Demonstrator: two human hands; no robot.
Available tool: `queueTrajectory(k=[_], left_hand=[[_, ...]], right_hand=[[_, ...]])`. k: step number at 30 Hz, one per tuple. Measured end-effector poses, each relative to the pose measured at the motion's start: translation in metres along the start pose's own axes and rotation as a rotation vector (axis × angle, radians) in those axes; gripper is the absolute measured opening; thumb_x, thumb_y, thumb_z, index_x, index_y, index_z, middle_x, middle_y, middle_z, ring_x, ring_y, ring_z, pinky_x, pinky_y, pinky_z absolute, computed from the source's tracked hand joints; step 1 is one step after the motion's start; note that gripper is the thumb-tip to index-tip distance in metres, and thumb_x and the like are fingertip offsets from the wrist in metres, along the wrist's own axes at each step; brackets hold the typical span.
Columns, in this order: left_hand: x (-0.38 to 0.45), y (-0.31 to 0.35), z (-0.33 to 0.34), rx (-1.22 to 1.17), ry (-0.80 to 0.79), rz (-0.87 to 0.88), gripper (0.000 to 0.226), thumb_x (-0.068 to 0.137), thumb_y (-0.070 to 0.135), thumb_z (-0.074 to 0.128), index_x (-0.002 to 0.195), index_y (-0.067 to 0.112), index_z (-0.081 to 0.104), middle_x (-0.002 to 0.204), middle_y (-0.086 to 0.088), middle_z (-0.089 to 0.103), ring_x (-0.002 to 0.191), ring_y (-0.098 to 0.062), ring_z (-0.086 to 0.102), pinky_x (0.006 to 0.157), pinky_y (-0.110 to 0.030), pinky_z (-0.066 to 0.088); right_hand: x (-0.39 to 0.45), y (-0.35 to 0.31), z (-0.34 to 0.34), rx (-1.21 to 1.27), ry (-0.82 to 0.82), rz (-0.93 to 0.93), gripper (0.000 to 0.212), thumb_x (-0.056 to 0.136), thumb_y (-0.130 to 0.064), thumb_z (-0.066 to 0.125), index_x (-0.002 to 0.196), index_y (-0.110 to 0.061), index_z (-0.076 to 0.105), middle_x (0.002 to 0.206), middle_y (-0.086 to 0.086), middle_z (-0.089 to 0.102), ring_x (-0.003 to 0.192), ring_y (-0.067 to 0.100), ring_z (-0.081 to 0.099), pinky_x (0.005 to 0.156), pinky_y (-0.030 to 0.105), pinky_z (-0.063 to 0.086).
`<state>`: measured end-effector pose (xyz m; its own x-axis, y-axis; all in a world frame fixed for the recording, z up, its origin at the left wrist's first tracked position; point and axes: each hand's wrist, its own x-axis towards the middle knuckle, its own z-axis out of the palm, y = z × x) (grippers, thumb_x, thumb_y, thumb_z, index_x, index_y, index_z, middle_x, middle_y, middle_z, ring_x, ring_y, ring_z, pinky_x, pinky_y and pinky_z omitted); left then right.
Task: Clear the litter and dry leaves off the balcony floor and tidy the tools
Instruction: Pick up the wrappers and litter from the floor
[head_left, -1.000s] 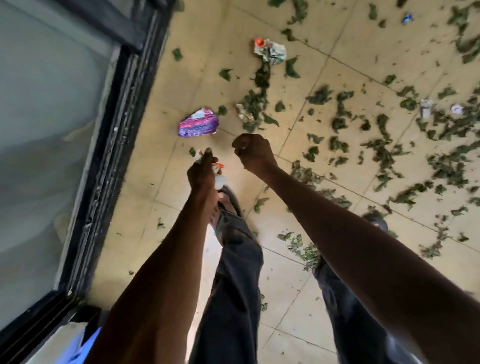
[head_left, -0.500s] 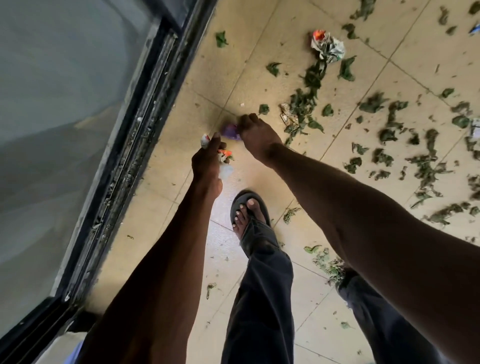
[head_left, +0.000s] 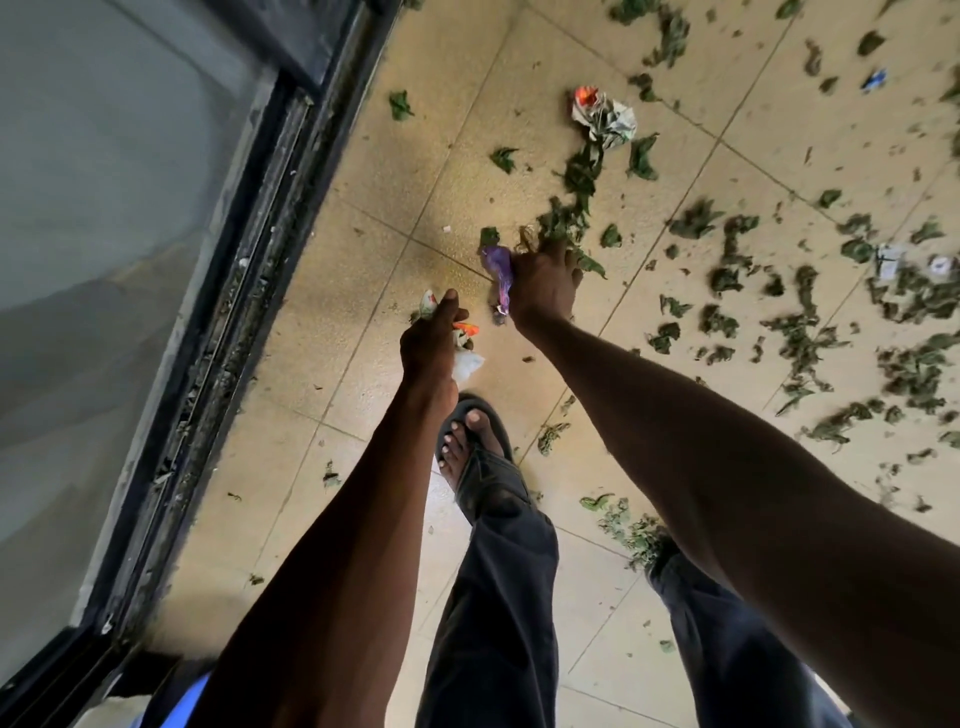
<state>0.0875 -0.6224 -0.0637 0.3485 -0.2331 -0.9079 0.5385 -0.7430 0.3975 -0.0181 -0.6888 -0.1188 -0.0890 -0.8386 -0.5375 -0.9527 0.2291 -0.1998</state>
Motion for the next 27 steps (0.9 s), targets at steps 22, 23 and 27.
queueTrajectory(k=[22, 23, 27], left_hand=[[-0.097, 0.088, 0.041, 0.315, -0.109, 0.037, 0.048, 0.067, 0.078, 0.066, 0.078, 0.031, 0.075, 0.091, -0.004, 0.074, 0.084, -0.029, 0.07, 0.077, -0.044, 0.059], [-0.095, 0.092, 0.052, 0.365, -0.141, 0.012, 0.053, 0.06, 0.087, 0.062, 0.079, 0.039, 0.075, 0.095, -0.003, 0.074, 0.086, -0.032, 0.071, 0.078, -0.05, 0.059], [-0.085, 0.113, 0.09, 0.27, -0.169, 0.046, 0.034, 0.073, 0.062, 0.074, 0.079, 0.029, 0.075, 0.091, -0.003, 0.073, 0.077, -0.025, 0.072, 0.066, -0.039, 0.06]], right_hand=[[-0.053, -0.015, -0.169, 1.124, -0.396, 0.449, 0.017, 0.091, 0.003, 0.055, 0.103, 0.003, 0.067, 0.102, 0.016, 0.069, 0.085, 0.024, 0.065, 0.076, 0.032, 0.053], [-0.043, -0.012, -0.174, 1.126, -0.457, 0.402, 0.015, 0.09, 0.003, 0.056, 0.1, 0.001, 0.067, 0.097, 0.014, 0.068, 0.082, 0.022, 0.064, 0.076, 0.033, 0.052], [-0.005, -0.006, -0.179, 1.088, -0.533, 0.295, 0.014, 0.081, 0.005, 0.067, 0.083, -0.008, 0.07, 0.078, 0.002, 0.069, 0.073, 0.014, 0.064, 0.072, 0.026, 0.054]])
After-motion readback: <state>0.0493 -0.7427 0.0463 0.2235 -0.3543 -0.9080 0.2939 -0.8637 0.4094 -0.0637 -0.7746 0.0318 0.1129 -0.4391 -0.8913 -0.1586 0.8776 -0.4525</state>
